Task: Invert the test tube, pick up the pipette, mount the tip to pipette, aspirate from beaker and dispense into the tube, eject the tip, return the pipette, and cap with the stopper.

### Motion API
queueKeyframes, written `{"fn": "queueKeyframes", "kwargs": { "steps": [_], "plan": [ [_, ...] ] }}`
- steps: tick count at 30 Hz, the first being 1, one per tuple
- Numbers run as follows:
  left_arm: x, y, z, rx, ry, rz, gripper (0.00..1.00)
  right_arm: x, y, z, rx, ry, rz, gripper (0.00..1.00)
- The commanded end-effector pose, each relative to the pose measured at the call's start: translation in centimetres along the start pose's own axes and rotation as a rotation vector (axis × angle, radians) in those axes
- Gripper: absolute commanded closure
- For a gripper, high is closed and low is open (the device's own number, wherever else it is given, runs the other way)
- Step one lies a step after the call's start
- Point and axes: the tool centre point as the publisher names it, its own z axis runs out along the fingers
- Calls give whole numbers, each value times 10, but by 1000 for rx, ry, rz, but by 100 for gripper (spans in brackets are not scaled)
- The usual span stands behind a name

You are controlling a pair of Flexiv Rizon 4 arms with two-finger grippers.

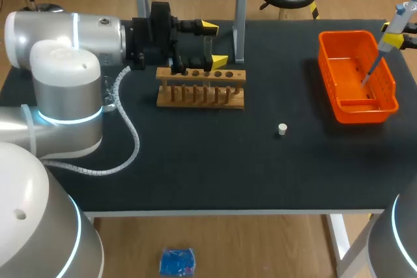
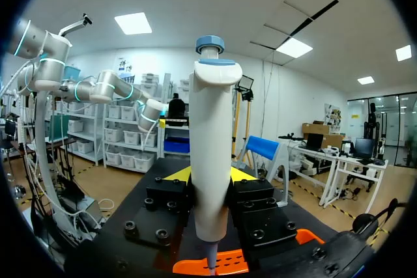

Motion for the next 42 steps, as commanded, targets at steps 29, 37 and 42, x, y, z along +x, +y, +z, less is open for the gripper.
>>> {"fn": "queueKeyframes", "kwargs": {
  "steps": [29,37,42],
  "plan": [
    [-1,0,-1,-2,4,-1,0,3,10,-9,-30,173,-13,100],
    [-1,0,-1,-2,4,-1,0,9,10,-9,-28,184,-12,100],
    [-1,0,-1,-2,4,-1,0,16,10,-10,-28,189,-14,100]
  ]
}}
